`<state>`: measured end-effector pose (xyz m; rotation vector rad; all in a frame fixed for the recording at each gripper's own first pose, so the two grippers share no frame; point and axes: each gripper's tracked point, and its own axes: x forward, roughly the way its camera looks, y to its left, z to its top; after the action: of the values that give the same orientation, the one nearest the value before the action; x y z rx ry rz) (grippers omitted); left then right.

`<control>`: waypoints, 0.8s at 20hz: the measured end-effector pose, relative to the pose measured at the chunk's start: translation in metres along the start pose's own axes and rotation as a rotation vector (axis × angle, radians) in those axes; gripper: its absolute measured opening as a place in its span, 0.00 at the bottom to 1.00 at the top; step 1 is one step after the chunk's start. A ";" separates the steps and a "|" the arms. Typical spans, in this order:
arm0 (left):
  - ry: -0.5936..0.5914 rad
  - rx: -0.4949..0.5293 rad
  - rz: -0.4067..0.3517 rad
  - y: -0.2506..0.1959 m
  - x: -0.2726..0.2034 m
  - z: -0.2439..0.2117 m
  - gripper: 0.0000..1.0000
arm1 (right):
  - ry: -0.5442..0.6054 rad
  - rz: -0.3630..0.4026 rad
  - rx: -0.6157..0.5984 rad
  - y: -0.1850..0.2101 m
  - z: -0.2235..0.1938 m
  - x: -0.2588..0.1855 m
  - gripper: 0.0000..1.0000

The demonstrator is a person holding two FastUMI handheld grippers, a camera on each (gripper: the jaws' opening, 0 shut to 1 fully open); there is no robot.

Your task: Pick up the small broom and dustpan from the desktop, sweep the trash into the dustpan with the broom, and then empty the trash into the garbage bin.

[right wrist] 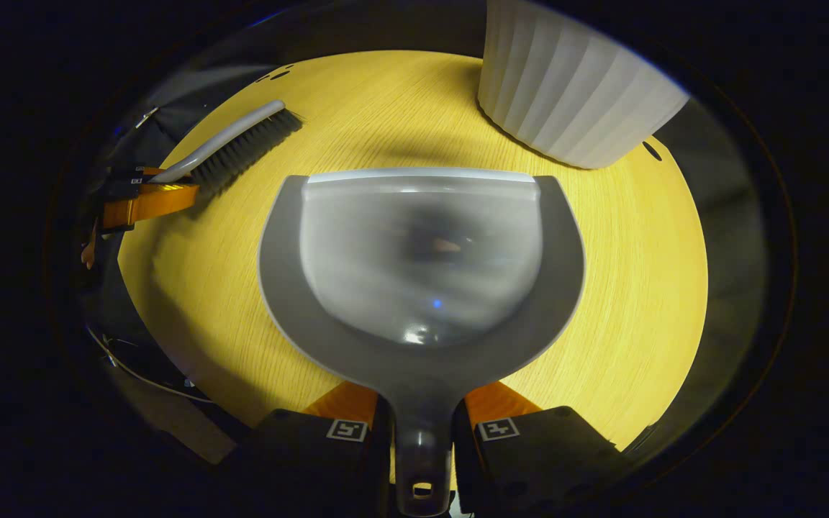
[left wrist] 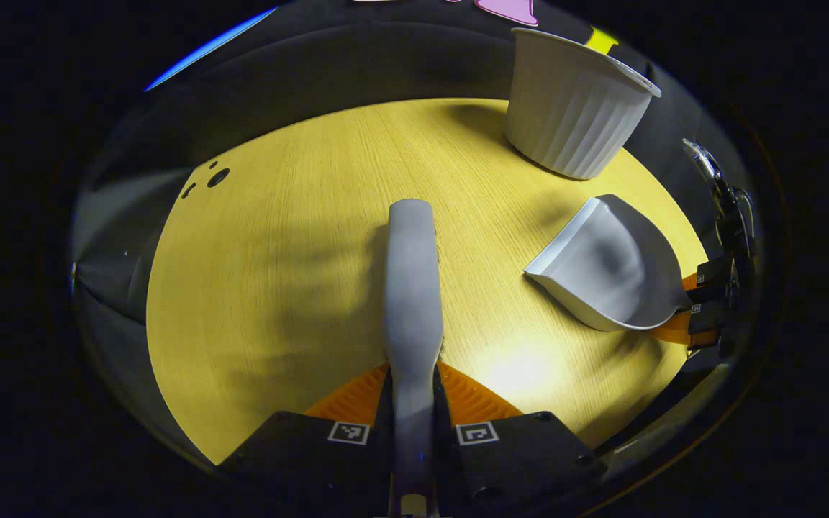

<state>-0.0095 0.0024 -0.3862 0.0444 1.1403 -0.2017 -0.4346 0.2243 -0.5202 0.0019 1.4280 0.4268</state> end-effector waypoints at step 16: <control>-0.079 0.091 0.080 0.002 -0.029 0.006 0.57 | -0.141 0.037 0.099 -0.011 0.004 -0.062 0.53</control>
<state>-0.0150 0.0076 -0.3575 0.1610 1.0483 -0.1820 -0.4325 0.1974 -0.4635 0.1361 1.3101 0.3788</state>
